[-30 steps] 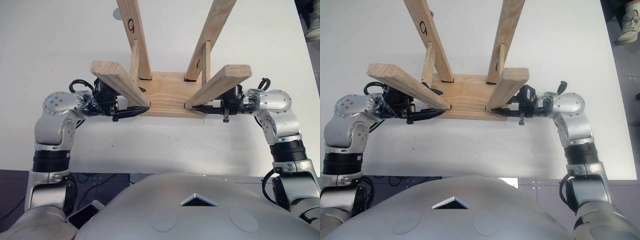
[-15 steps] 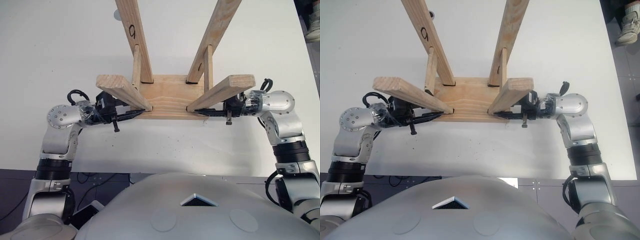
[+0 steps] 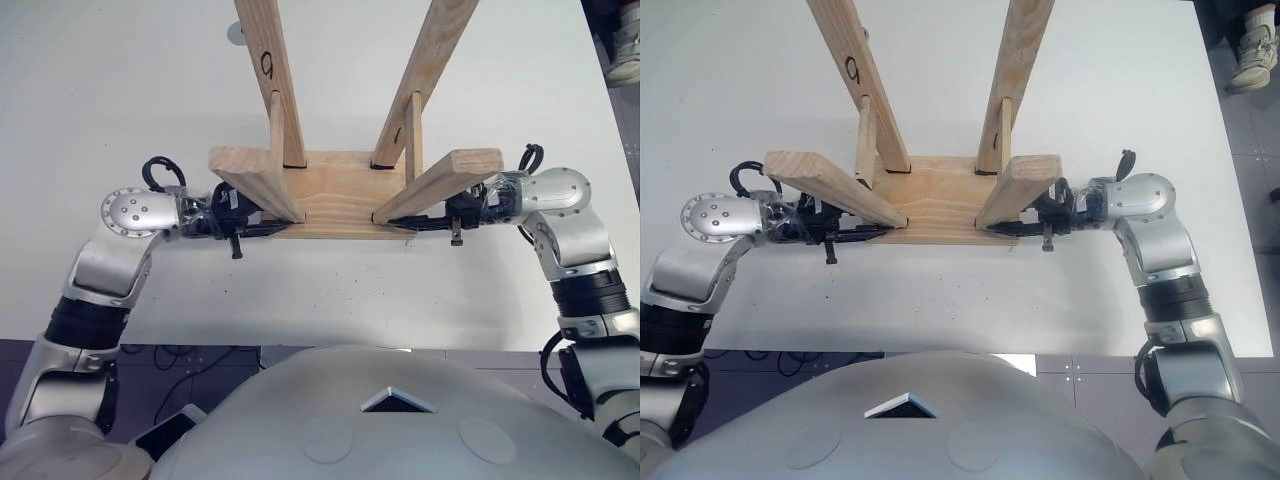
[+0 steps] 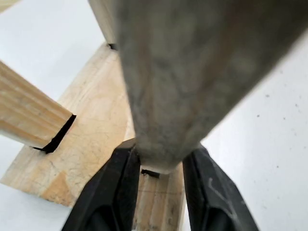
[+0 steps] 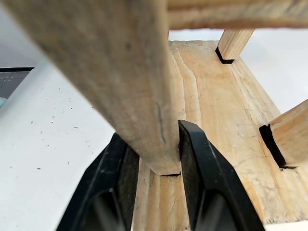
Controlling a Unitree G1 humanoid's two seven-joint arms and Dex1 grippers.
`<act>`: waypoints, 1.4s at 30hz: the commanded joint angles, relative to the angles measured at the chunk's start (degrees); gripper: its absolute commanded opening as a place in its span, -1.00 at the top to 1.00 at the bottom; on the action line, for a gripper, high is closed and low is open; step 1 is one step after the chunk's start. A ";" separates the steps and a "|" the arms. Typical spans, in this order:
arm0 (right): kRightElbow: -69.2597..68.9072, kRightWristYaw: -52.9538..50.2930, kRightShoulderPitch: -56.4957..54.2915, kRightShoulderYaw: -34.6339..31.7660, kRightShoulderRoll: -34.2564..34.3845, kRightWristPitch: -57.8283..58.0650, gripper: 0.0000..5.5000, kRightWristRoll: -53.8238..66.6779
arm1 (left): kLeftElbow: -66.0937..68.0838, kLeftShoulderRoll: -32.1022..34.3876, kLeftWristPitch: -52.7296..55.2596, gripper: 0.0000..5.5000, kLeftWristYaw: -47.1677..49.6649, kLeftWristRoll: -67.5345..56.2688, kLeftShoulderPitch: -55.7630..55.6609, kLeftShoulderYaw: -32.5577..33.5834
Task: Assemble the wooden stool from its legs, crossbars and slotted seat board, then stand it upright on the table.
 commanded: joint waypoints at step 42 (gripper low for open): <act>-14.48 -3.39 6.90 -2.35 -3.11 14.21 -0.55 6.34 | 2.18 5.91 3.53 -0.11 -1.10 -2.99 7.57 2.07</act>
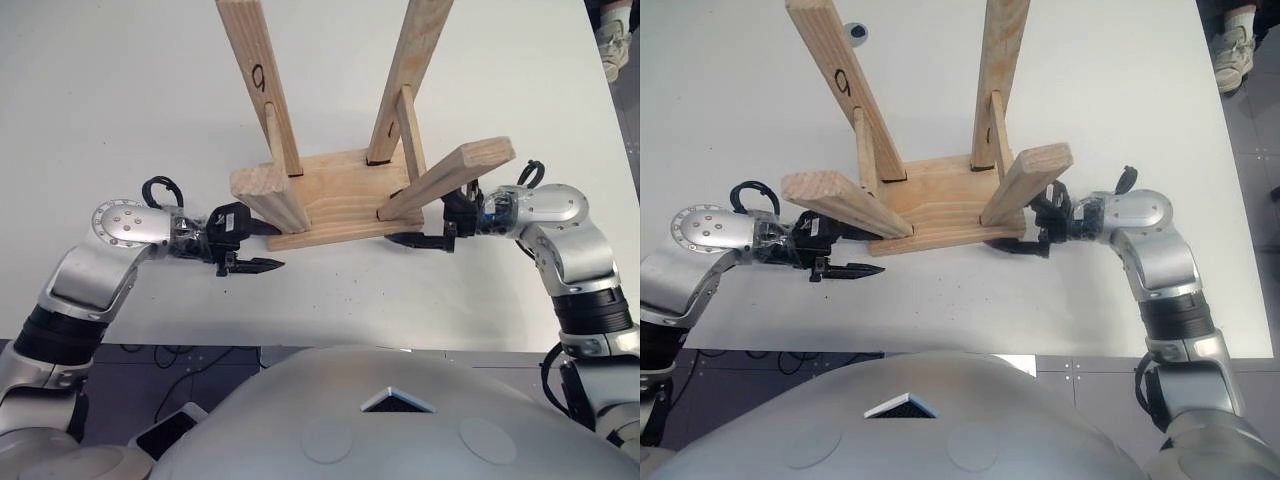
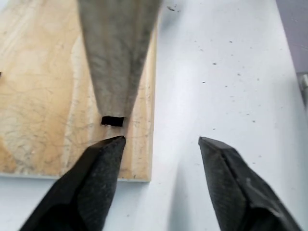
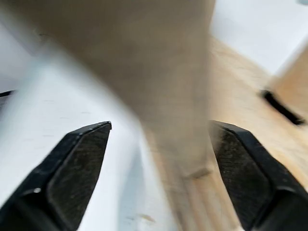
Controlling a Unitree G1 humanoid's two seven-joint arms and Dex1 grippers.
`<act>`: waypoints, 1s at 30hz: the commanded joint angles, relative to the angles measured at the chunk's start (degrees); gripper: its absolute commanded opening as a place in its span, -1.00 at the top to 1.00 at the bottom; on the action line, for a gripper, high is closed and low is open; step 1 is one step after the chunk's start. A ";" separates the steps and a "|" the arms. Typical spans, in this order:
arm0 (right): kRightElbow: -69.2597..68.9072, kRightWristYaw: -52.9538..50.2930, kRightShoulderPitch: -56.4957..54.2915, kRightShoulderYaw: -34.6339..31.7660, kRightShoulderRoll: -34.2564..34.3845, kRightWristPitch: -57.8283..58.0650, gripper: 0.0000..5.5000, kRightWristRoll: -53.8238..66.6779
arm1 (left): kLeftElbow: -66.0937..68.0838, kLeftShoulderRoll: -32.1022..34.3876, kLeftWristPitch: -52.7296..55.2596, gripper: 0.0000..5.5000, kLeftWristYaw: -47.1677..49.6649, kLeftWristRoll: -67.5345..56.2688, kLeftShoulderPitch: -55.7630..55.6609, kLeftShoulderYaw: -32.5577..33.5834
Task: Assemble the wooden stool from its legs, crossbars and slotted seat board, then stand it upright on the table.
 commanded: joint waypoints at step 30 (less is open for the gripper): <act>-0.54 2.97 -3.25 -3.71 -1.83 0.14 0.07 4.62 | -0.49 -8.88 -6.16 0.24 -0.69 -10.93 0.74 11.17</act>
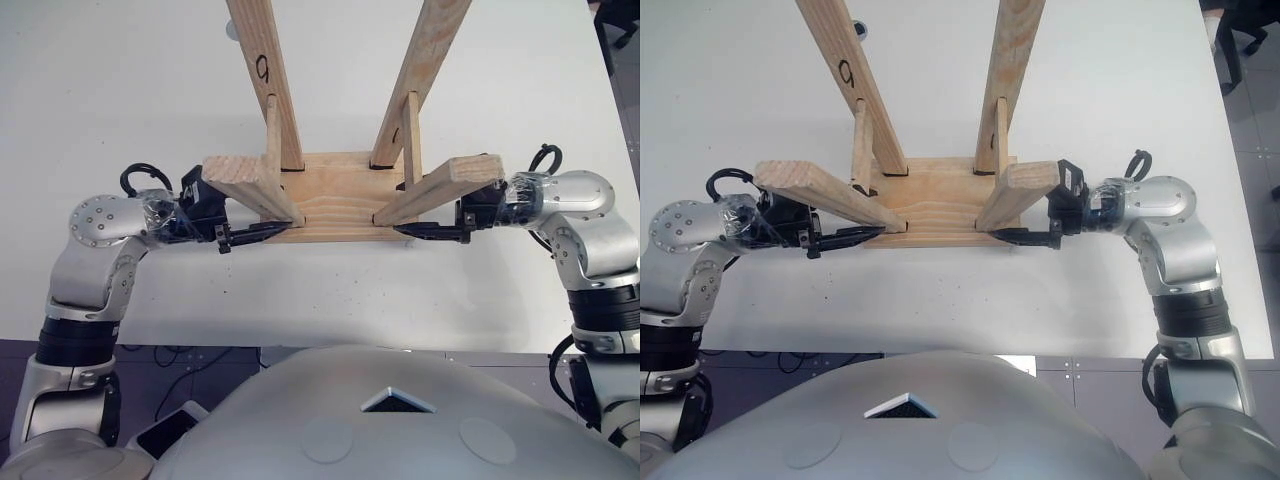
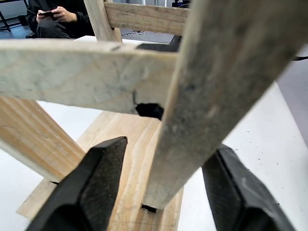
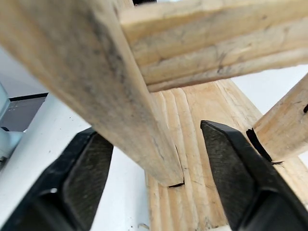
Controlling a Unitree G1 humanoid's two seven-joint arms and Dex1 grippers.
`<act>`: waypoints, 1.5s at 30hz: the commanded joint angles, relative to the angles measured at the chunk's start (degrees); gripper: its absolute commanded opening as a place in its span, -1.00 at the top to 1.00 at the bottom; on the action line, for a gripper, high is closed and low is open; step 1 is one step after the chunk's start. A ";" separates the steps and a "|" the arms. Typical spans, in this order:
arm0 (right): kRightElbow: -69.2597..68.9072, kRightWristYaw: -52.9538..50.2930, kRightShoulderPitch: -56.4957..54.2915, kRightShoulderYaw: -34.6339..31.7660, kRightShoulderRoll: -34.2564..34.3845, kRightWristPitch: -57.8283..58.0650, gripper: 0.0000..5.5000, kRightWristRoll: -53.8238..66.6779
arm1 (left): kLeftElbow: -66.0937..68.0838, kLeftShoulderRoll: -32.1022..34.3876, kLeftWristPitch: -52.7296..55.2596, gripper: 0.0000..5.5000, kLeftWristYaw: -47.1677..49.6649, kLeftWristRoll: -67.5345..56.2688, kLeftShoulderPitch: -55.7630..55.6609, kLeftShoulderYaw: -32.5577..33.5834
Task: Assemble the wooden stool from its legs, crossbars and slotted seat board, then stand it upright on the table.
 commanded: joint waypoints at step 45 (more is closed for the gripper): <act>21.57 -49.72 -26.33 -3.51 -5.06 75.29 -0.20 61.58 | 27.34 7.32 56.99 -0.06 -6.53 -22.73 -30.44 -10.97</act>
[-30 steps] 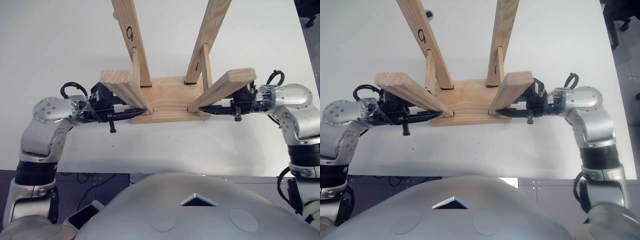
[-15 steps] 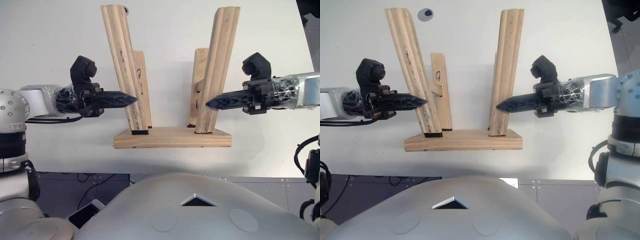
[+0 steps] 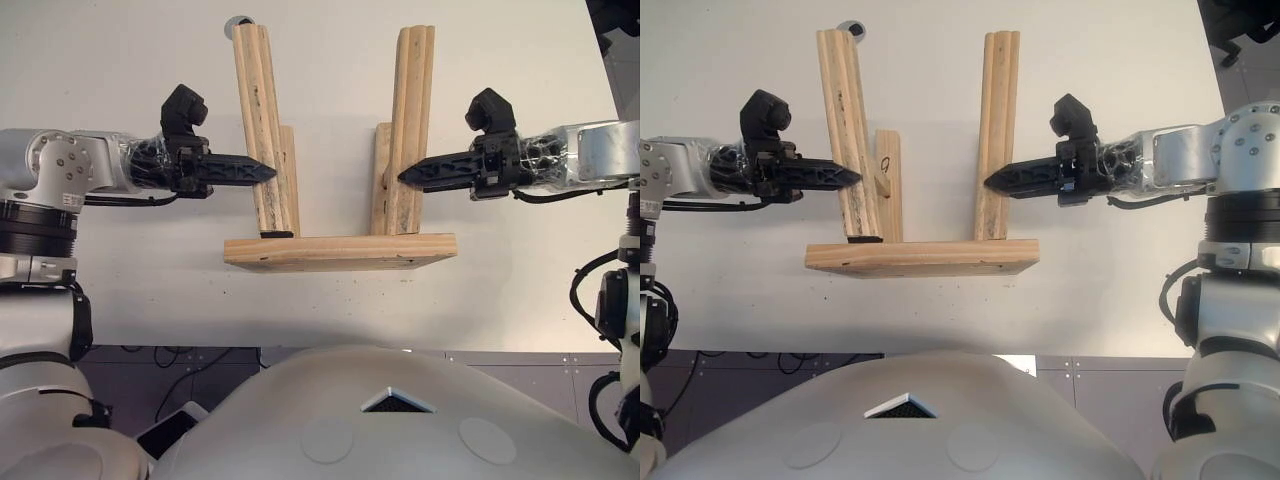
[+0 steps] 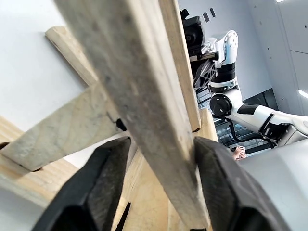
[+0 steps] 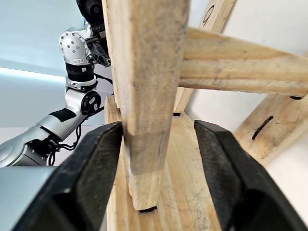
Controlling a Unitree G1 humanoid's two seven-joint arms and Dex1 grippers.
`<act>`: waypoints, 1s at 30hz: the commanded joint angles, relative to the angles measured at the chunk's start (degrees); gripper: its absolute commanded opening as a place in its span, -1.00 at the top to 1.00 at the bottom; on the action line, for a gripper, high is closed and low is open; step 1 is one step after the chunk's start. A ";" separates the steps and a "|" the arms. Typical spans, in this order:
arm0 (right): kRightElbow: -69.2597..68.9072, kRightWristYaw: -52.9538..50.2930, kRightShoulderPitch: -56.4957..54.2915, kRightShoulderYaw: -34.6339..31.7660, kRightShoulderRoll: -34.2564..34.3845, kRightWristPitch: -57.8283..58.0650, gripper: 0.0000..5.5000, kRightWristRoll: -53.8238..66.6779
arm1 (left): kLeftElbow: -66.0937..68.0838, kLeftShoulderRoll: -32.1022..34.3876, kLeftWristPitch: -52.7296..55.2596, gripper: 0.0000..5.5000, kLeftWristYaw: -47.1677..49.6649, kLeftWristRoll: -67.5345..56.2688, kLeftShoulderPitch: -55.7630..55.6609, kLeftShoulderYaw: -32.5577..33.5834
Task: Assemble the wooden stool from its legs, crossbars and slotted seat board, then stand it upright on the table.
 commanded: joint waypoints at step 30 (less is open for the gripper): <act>-18.91 23.44 19.28 -14.20 -15.05 -5.17 -0.96 -4.65 | -18.42 6.11 7.22 -0.96 -1.10 -2.46 33.57 29.98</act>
